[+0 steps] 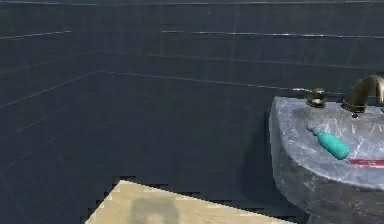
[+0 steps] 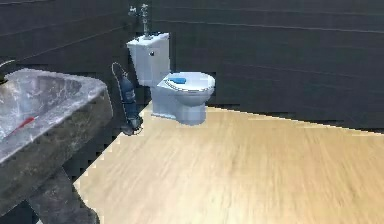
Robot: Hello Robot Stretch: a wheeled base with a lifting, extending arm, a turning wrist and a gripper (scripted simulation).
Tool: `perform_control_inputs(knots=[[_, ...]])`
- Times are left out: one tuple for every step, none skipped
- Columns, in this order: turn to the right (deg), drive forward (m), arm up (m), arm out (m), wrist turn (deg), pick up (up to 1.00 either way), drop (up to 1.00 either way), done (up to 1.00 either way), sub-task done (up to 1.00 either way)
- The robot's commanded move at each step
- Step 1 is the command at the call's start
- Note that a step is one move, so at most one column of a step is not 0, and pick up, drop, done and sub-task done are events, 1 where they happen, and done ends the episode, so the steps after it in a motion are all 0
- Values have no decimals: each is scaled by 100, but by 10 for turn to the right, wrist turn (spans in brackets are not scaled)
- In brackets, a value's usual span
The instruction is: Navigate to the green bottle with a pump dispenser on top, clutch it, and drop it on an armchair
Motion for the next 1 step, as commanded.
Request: perform_control_inputs(knots=[[450,0,0,0,0,0,0,0,0]])
